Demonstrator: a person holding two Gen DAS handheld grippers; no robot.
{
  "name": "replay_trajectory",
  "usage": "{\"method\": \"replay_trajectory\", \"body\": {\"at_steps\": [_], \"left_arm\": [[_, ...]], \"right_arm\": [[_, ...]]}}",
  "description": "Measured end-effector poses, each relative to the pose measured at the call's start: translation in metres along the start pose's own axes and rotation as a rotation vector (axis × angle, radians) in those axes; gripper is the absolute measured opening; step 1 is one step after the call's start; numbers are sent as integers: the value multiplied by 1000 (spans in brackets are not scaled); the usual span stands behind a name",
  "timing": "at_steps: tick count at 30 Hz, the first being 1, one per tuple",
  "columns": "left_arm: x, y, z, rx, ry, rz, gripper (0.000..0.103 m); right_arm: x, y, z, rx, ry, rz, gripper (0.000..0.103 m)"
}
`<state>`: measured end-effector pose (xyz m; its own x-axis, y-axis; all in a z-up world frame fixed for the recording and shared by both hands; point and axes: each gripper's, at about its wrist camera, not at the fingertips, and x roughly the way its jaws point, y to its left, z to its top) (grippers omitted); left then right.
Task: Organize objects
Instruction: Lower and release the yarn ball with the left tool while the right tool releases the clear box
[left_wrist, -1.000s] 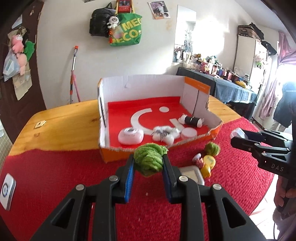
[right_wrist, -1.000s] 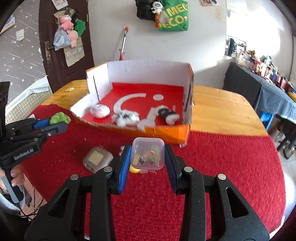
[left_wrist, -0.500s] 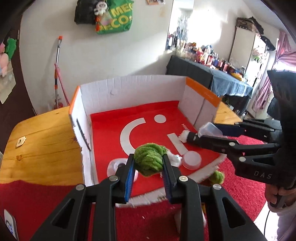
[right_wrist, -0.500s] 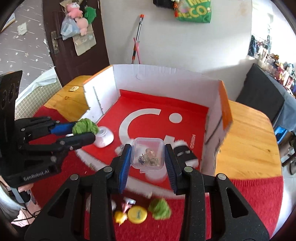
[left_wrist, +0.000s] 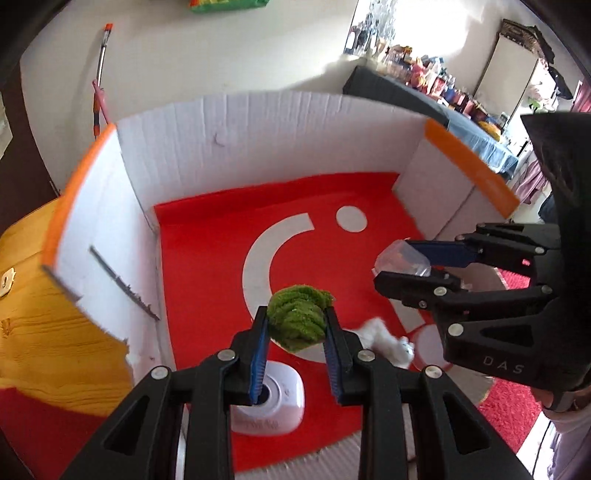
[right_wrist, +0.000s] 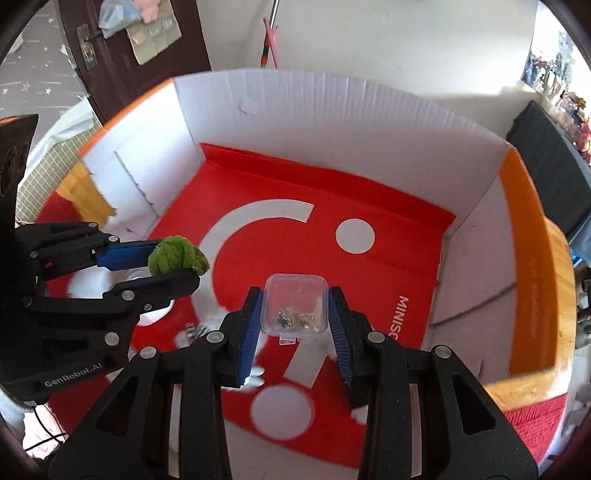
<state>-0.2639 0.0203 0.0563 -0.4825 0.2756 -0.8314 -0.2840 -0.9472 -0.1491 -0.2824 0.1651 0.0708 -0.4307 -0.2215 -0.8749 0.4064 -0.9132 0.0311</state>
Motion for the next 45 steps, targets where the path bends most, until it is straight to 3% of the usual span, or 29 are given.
{"method": "replay_trajectory", "body": {"at_steps": [13,37,45], "left_arm": [[20,4,1,32,58,16,29],[23,-2,0,73,73,37,29],[23,-3,0,71,73,36,29]], "right_arm": [[23,-9,-1,-1,85,-8,34],[20,-13,-17,-25,122,-33,35],[33,-1,3,-30,134,-41,35]]}}
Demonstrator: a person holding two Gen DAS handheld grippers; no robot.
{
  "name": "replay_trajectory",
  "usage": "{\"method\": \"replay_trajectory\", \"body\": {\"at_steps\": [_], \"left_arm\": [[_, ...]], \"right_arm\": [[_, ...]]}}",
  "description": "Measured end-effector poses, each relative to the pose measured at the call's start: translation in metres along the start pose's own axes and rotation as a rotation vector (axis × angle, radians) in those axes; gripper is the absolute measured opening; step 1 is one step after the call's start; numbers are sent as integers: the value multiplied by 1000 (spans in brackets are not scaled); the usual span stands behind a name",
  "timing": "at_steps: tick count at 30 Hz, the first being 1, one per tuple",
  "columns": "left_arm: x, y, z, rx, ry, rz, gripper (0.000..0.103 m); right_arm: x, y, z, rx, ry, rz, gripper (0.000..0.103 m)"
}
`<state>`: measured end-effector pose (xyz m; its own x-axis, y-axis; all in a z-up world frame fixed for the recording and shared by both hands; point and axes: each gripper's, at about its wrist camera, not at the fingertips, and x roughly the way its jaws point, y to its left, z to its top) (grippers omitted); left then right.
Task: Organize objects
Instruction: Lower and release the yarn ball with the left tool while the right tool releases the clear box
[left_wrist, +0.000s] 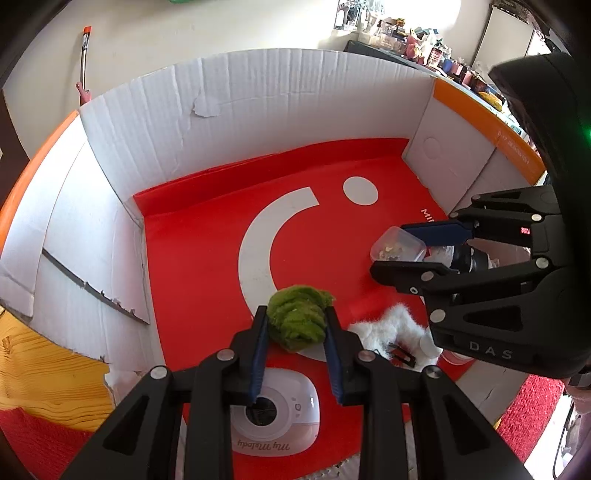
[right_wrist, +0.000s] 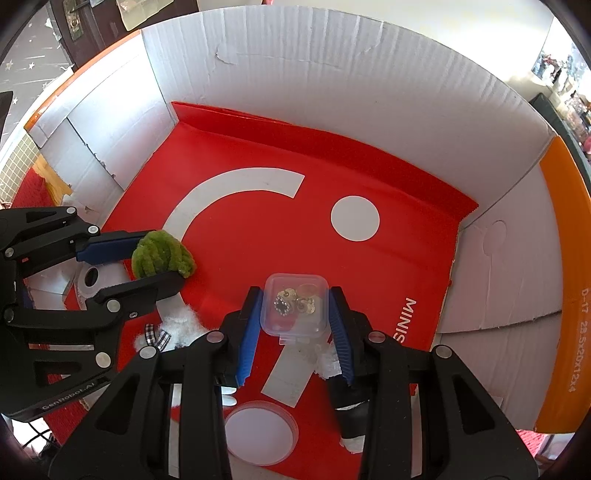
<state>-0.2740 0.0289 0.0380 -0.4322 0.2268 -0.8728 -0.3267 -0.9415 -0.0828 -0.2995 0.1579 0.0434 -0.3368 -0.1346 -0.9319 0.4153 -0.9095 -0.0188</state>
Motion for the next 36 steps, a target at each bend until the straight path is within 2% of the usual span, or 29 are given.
{"method": "replay_trajectory", "body": {"at_steps": [9,16,36], "left_arm": [[-4,2,-3,-6,-2,-5,29],[-6,3,-4,-5,-4,-5,29],[-4,4,-2,-13,-4,-13,35]], "right_arm": [[0,-2,2,0,6,6,36],[3,1,0,3,5,4,43],[2,-1,3,12,7,5,45]]}}
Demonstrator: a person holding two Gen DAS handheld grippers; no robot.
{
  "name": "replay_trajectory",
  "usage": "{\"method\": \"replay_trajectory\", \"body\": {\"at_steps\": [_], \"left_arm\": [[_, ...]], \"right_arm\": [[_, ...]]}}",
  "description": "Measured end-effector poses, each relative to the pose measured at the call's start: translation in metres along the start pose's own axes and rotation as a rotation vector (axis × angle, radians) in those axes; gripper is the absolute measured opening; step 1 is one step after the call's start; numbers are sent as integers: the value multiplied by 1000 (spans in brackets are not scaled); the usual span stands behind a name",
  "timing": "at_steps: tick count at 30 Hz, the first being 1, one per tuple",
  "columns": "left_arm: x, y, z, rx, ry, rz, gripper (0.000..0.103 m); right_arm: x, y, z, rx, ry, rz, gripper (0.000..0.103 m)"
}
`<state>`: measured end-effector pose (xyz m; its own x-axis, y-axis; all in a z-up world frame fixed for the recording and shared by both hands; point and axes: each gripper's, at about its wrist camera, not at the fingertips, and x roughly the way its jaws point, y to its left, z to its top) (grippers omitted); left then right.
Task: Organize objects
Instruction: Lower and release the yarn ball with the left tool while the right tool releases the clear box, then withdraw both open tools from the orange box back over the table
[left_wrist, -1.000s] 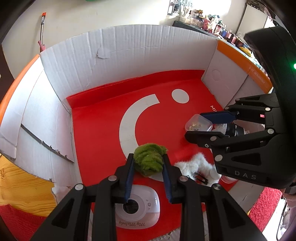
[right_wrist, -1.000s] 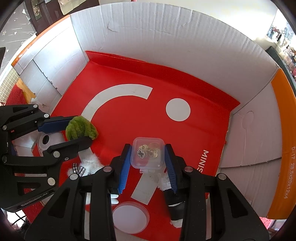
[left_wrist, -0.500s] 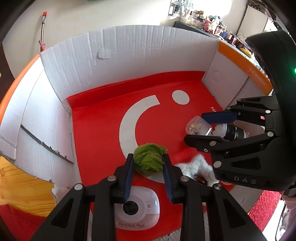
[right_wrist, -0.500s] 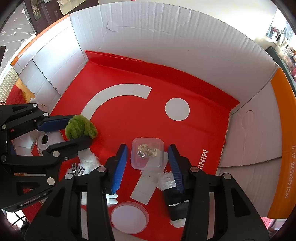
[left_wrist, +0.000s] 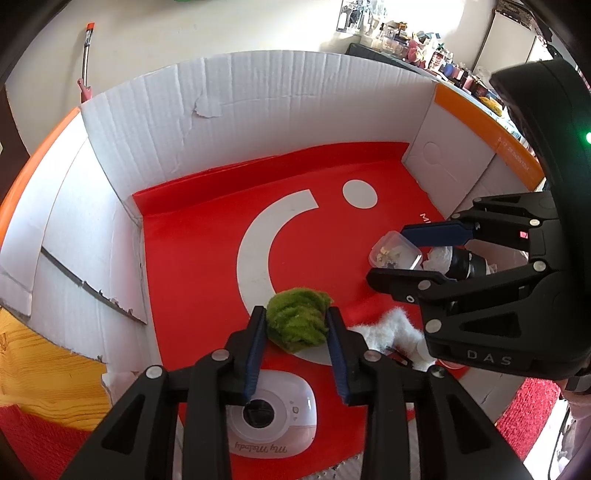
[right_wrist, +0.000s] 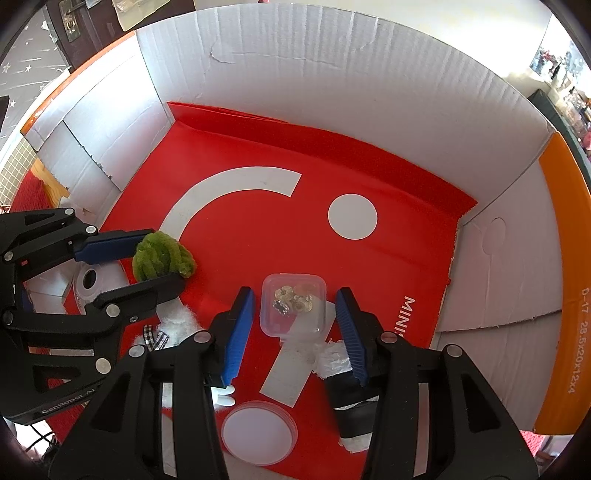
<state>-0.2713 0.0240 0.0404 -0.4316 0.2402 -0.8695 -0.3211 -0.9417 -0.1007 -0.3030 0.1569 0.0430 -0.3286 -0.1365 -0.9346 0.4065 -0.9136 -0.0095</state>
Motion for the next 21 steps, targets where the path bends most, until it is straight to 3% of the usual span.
{"method": "replay_trajectory", "body": {"at_steps": [11,14,21], "left_arm": [[-5,0,-1,-21,-7,-12,40],[-9,7,-2,-24,-18,-17,46],[-21,5,2,-27,-41,-13,47]], "right_arm": [[-4,-9,11,10,-8,4,47],[-7,-10,13,11,-16,3,48],[-21,-12,17,19,-39,0,49]]}}
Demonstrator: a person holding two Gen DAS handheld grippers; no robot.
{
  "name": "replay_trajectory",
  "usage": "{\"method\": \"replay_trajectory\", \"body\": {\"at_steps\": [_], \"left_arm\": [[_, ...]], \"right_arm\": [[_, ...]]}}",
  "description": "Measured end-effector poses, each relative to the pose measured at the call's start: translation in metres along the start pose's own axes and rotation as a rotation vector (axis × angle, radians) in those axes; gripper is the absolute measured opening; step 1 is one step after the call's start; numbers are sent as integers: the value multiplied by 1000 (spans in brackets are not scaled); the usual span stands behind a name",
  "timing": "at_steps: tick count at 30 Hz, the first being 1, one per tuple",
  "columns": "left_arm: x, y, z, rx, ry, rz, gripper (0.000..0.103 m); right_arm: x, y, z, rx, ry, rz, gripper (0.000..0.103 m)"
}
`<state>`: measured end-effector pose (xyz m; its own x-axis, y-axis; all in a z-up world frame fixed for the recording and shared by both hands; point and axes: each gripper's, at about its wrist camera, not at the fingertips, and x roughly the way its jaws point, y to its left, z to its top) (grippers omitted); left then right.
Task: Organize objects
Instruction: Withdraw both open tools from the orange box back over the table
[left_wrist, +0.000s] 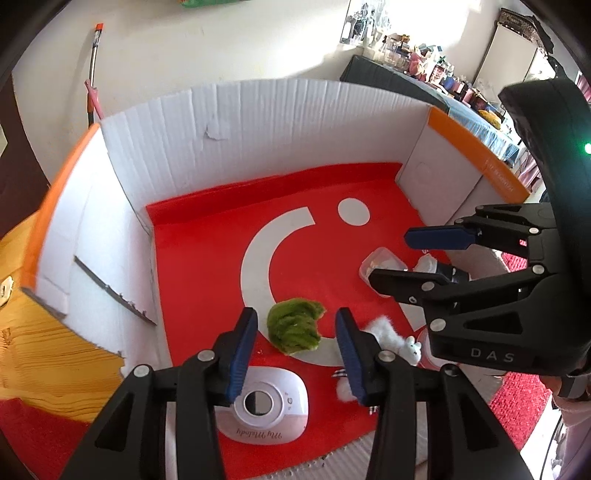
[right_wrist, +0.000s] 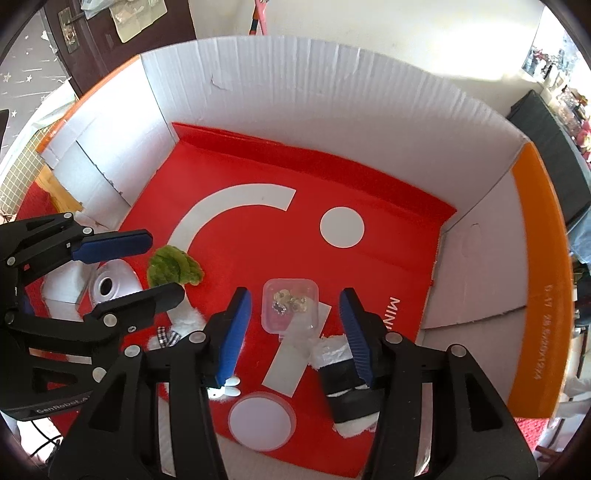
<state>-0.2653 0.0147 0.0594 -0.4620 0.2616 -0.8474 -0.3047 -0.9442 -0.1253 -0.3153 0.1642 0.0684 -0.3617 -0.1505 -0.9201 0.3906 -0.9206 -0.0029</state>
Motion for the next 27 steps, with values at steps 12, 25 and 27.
{"method": "replay_trajectory", "body": {"at_steps": [12,25,27], "left_arm": [[-32,1,-3,-20,-62,14,57],[-83,0,-18,-44,-175,44,70],[-90,-3,-20,-44,-197,47,73]], "right_arm": [[-39,0,-1,3,-69,-18,61],[-95,15,-44,28,-183,-17,73],[-101,16,-47,36,-208,-10,75]]}}
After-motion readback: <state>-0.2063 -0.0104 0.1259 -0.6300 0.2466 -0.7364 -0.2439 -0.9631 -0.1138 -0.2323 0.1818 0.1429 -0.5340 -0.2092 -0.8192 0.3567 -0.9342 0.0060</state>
